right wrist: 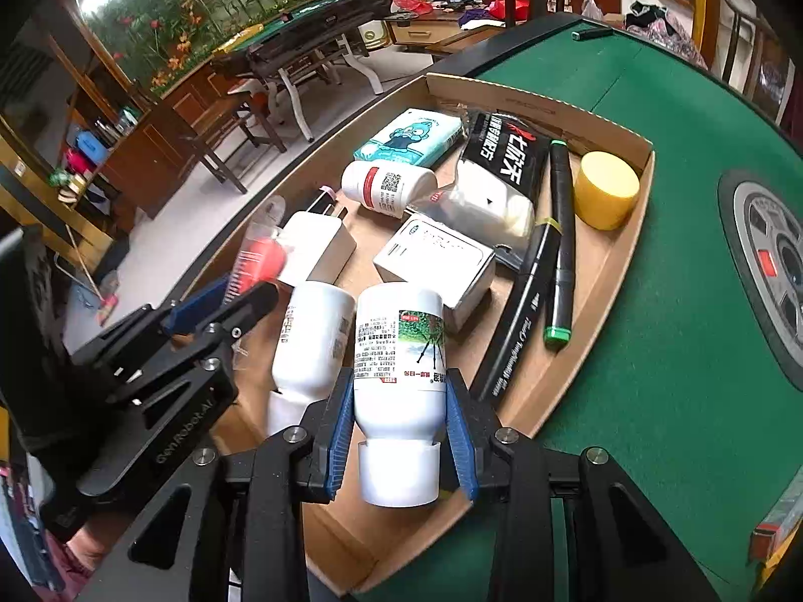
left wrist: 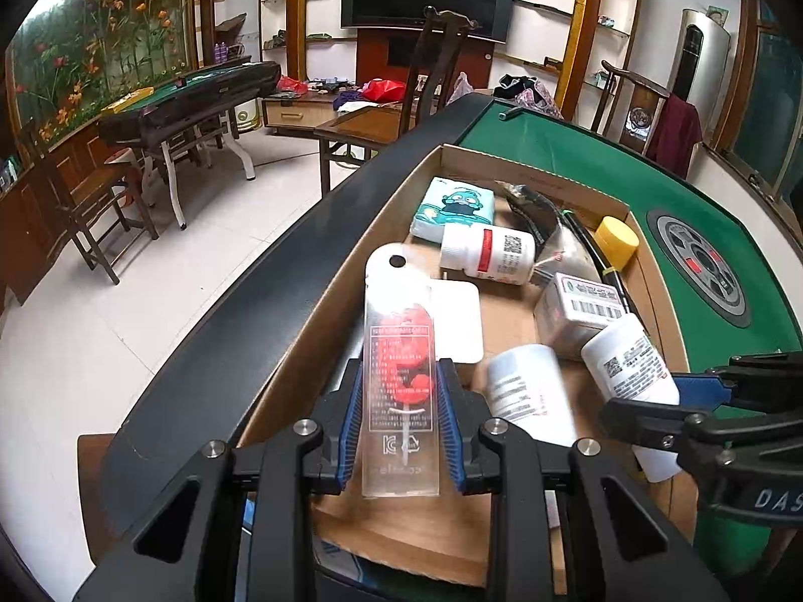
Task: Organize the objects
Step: 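Carry the clear pack and white bottle into the tray and open both tools, then move both tools back over the table toward the red-and-white box and yellow packet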
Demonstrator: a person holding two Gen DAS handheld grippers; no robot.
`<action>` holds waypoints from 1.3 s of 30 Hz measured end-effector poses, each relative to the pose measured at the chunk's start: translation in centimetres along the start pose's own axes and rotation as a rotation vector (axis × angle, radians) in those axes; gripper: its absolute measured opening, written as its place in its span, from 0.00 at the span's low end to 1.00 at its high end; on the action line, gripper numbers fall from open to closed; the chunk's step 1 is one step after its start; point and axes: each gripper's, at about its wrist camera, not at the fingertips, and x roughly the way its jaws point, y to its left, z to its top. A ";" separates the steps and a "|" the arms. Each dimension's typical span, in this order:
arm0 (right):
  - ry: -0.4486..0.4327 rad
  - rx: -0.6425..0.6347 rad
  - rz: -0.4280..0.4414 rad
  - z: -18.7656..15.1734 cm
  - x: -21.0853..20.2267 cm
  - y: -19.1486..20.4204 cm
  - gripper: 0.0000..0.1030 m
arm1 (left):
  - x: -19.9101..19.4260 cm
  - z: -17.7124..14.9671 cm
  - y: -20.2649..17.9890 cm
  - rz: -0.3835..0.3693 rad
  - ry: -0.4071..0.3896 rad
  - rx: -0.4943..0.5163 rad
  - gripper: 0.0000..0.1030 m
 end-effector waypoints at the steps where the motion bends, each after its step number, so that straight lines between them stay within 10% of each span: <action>1: 0.001 -0.005 -0.011 0.2 0.3 0.2 0.37 | 0.1 0.0 0.1 -0.002 0.001 -0.003 0.27; 9: 0.013 -0.036 -0.071 0.3 1.9 0.8 0.37 | 0.0 0.1 1.2 -0.026 -0.010 -0.050 0.29; 19: -0.054 -0.107 -0.149 -0.3 0.8 2.4 0.37 | -3.6 0.7 1.9 -0.083 -0.091 -0.128 0.74; 39: -0.333 -0.122 -0.310 -2.9 -8.9 2.8 0.56 | -7.9 0.6 1.0 -0.092 -0.149 -0.168 0.82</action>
